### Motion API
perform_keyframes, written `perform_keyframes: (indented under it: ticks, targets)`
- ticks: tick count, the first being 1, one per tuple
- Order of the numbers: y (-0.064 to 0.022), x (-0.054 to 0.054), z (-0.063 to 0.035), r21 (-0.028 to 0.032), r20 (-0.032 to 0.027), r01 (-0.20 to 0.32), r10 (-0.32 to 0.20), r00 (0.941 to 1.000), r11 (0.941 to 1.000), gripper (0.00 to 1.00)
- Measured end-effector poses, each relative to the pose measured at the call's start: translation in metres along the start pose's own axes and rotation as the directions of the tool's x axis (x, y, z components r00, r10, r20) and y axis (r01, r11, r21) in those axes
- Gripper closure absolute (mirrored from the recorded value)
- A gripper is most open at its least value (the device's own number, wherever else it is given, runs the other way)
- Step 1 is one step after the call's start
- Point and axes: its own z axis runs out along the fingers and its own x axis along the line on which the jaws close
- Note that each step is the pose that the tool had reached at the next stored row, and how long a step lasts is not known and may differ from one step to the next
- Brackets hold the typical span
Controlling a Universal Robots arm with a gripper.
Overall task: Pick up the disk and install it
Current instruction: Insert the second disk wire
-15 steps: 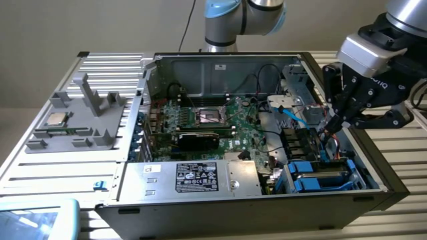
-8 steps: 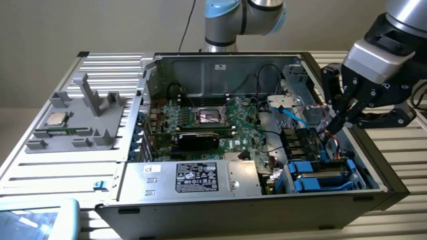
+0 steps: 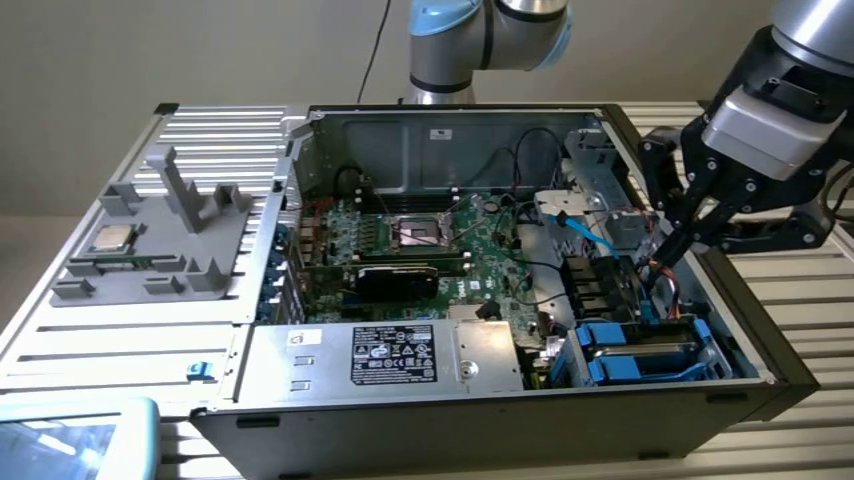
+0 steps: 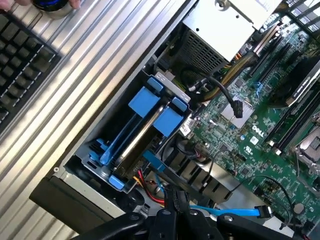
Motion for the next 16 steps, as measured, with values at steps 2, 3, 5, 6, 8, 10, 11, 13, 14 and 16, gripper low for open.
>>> perform_keyframes:
  ticks: [2,3,5,6,8,10,11,13,14,16]
  targets:
    - [0.0,0.0,0.0,0.005,0.0012,0.029,-0.029,0.9996,0.9996,0.89]
    - [0.0,0.0,0.0,0.0075,0.0019,0.045,-0.045,0.999,0.999,0.89]
    - [0.0,0.0,0.0,0.0119,0.0028,0.075,-0.075,0.9972,0.9971,0.89]
    - [0.0,0.0,0.0,0.0134,0.0032,0.091,-0.091,0.9959,0.9958,0.89]
    - [0.0,0.0,0.0,0.0159,0.0042,0.123,-0.123,0.9924,0.9923,0.89]
    - [0.0,0.0,0.0,0.018,0.0051,0.155,-0.155,0.9879,0.9878,0.89]
    - [0.0,0.0,0.0,0.0189,0.0056,0.171,-0.171,0.9852,0.9851,0.89]
    - [0.0,0.0,0.0,0.0206,0.0065,0.204,-0.204,0.9789,0.9787,0.89]
    - [0.0001,0.0,0.0,0.0211,0.007,0.221,-0.222,0.9751,0.975,0.89]
    - [0.0001,-0.0001,0.0,0.0218,0.0082,0.256,-0.256,0.9666,0.9664,0.89]
